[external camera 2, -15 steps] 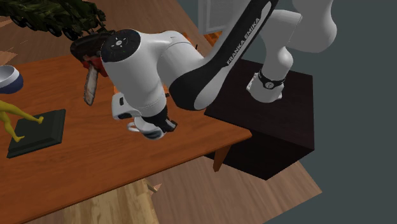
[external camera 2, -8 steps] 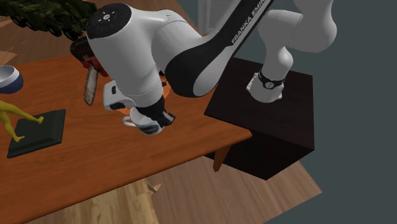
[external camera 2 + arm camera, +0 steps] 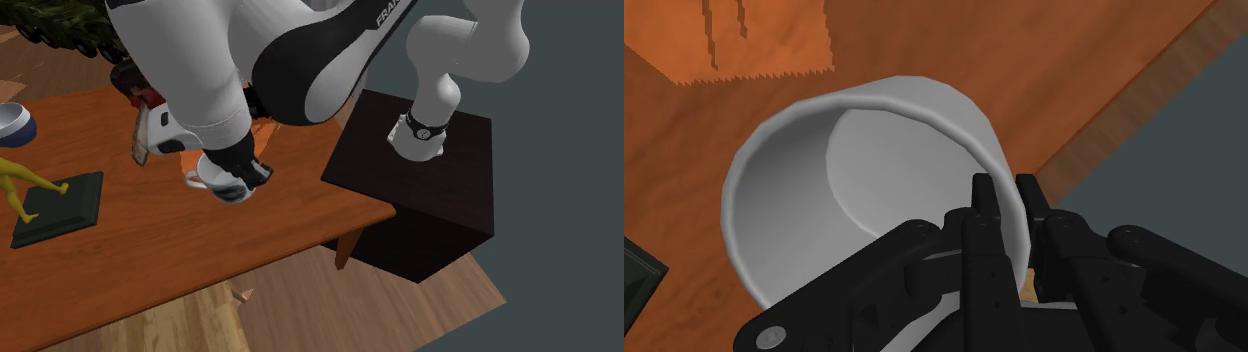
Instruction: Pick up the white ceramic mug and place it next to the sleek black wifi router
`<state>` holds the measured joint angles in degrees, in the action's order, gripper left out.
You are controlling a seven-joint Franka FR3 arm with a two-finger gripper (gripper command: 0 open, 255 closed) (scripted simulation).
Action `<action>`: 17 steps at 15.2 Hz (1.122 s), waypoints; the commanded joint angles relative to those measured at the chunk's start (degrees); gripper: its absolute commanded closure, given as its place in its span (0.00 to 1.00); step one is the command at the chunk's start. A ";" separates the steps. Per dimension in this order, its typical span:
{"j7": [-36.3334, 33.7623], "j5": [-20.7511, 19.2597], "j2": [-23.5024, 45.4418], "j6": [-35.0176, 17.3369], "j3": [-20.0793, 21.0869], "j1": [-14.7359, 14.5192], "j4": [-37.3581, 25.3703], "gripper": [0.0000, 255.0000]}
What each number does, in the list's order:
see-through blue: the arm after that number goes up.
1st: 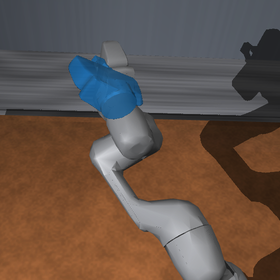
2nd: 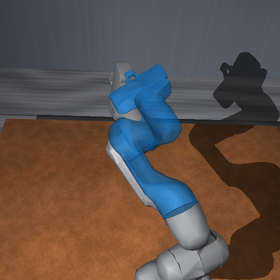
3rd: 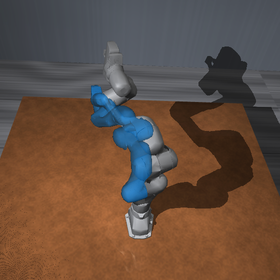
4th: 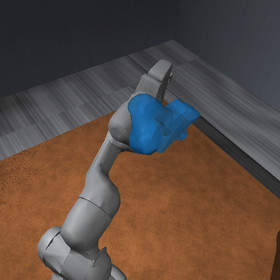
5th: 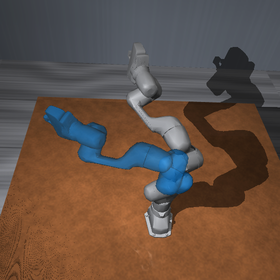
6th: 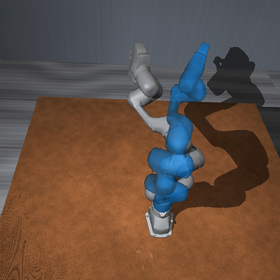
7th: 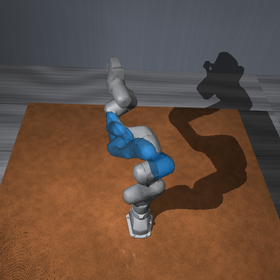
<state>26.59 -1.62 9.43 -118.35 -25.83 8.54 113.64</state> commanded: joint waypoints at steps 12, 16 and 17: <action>-0.41 -1.47 -3.49 8.89 -0.18 -0.41 -5.68 1.00; 0.65 -5.14 -10.76 7.12 -1.66 0.69 2.47 1.00; 0.93 -6.10 -12.53 6.82 -2.02 1.08 4.31 1.00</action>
<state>26.97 -6.90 -1.64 -111.25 -27.40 9.16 116.42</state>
